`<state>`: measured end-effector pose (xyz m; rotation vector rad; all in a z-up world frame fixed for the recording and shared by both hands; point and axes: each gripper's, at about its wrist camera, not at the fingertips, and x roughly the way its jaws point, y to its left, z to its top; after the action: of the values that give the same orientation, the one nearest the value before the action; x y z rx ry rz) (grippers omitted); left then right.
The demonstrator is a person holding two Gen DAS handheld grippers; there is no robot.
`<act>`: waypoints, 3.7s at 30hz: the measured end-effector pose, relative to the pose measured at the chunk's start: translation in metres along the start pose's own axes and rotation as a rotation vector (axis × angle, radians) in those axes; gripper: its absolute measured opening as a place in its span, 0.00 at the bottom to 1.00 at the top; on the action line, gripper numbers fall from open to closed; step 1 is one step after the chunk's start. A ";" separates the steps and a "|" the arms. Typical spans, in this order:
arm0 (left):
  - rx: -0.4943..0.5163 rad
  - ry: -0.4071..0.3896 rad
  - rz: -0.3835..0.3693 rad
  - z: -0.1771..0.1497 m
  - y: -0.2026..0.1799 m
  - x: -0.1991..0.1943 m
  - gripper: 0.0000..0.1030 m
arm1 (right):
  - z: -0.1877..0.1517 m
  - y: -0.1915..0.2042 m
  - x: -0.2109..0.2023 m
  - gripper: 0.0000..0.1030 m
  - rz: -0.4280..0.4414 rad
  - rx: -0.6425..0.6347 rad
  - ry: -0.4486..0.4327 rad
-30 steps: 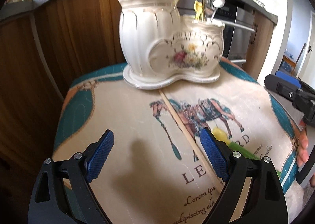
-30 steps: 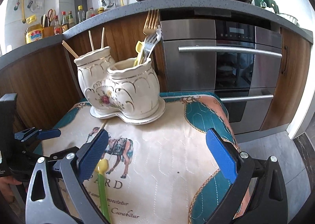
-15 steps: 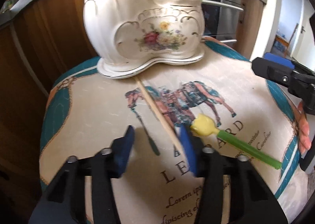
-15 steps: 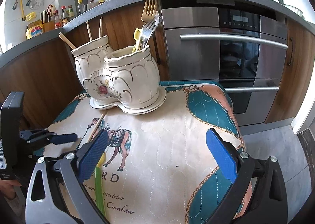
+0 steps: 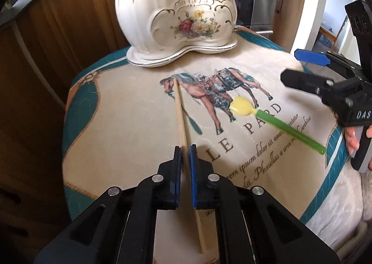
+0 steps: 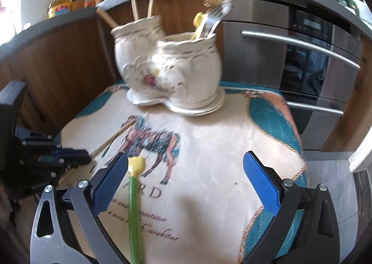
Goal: Organize utensils
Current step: 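Close the left gripper on the last wooden chopstick, then grasp the green-handled yellow utensil with the right gripper while the left lifts the chopstick, then carry the chopstick and green-handled utensil up over the ceramic pot, then open the left gripper over the tall vase while the right releases the green utensil into the shorter pot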
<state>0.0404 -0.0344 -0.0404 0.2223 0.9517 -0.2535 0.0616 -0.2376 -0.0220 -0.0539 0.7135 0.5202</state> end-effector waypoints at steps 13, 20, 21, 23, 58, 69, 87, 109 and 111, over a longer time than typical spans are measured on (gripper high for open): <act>0.021 0.066 -0.010 0.015 0.008 0.009 0.24 | -0.011 0.054 0.010 0.51 0.080 -0.217 0.208; 0.034 0.088 -0.045 0.019 0.010 0.010 0.21 | -0.010 0.056 0.027 0.29 0.069 -0.228 0.309; 0.034 0.088 -0.049 0.018 0.009 0.010 0.21 | -0.009 0.054 0.028 0.28 0.077 -0.216 0.320; 0.037 0.085 -0.050 0.018 0.009 0.010 0.21 | -0.008 0.054 0.028 0.25 0.078 -0.211 0.329; -0.103 -0.713 -0.108 0.131 0.052 -0.093 0.06 | 0.136 -0.010 -0.030 0.09 0.159 0.148 -0.562; -0.137 -0.868 -0.095 0.182 0.055 -0.068 0.06 | 0.152 -0.023 0.017 0.10 0.117 0.143 -0.578; 0.054 -0.891 0.046 0.147 0.025 -0.050 0.07 | 0.123 -0.015 0.022 0.10 0.072 0.079 -0.535; 0.006 -0.729 -0.013 0.109 0.030 -0.039 0.09 | 0.085 -0.016 0.012 0.09 0.061 0.088 -0.454; 0.004 -0.732 -0.027 0.108 0.030 -0.039 0.14 | 0.084 -0.016 0.015 0.10 0.051 0.086 -0.441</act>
<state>0.1115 -0.0333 0.0550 0.1041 0.2287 -0.3297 0.1305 -0.2266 0.0305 0.1564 0.3061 0.5263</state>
